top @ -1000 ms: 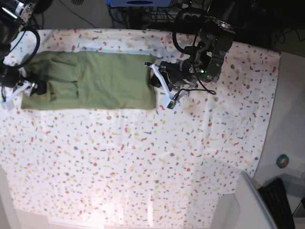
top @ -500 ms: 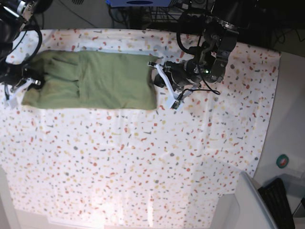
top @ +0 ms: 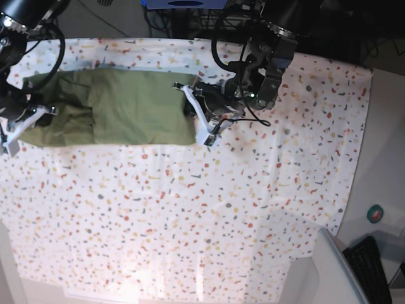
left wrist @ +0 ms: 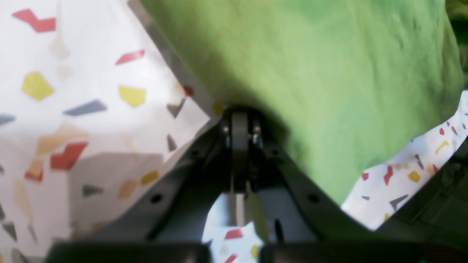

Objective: Layout the t-shirt on the table in an organized manner, then fold the t-shirt properly
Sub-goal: 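Fold the shirt over again, bringing both grippers together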

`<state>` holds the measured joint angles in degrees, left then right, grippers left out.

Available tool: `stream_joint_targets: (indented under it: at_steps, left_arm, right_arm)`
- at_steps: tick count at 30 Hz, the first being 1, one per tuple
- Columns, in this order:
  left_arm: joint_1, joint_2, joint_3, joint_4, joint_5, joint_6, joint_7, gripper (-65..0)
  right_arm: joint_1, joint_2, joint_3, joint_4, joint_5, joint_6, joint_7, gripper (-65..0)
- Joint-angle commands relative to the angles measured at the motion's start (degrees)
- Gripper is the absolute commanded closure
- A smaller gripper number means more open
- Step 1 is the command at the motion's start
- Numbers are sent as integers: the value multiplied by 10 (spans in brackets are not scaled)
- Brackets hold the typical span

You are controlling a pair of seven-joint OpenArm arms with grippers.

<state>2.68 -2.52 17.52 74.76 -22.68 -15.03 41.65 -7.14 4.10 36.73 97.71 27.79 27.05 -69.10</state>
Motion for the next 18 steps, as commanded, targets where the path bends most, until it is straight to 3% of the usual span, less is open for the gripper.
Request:
stream_joint_targets:
  at_steps: [1, 9, 18]
  left_arm:
    - [-6, 5, 10, 9, -8, -5, -7, 0]
    - [-4, 5, 21, 12, -8, -5, -7, 0]
    - [-4, 0, 19, 10, -8, -5, -7, 0]
  right_arm:
    - [1, -2, -21, 28, 15, -3, 6, 0]
    - [-13, -41, -133, 88, 16, -103, 7, 0]
    - [-23, -63, -203, 105, 16, -107, 8, 0]
